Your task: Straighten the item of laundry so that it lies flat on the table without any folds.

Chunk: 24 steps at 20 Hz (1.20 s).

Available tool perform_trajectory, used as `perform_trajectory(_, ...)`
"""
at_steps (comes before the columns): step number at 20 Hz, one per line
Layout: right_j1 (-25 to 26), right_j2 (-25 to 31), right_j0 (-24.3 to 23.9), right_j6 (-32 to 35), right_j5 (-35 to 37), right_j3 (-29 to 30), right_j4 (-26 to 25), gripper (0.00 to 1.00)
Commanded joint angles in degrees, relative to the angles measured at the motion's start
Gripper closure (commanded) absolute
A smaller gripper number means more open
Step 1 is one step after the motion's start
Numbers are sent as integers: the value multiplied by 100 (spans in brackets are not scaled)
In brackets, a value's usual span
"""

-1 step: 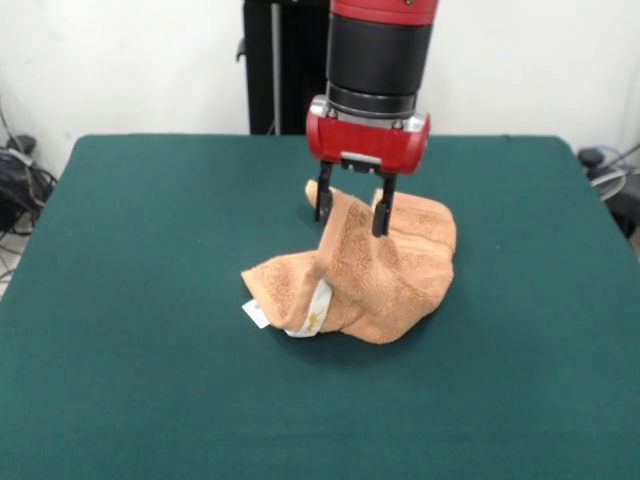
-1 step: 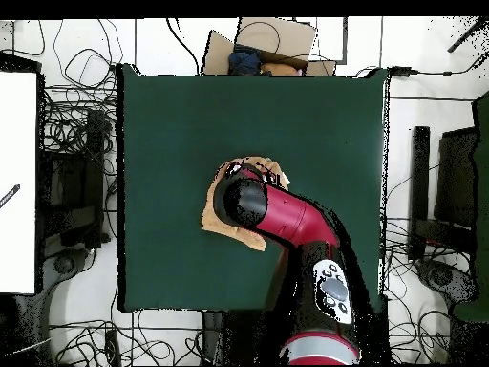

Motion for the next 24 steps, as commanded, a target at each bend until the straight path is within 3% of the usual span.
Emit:
perform_trajectory(1, 185, -107, 87, 1053, 603, -54, 36, 0)
perform_trajectory(6, 135, 5, -9, 964, 570, -5, 6, 0)
perform_trajectory(7, 129, 22, -22, 951, 567, 0, 3, 100)
perform_trajectory(24, 97, 20, -30, 849, 724, -52, -81, 100)
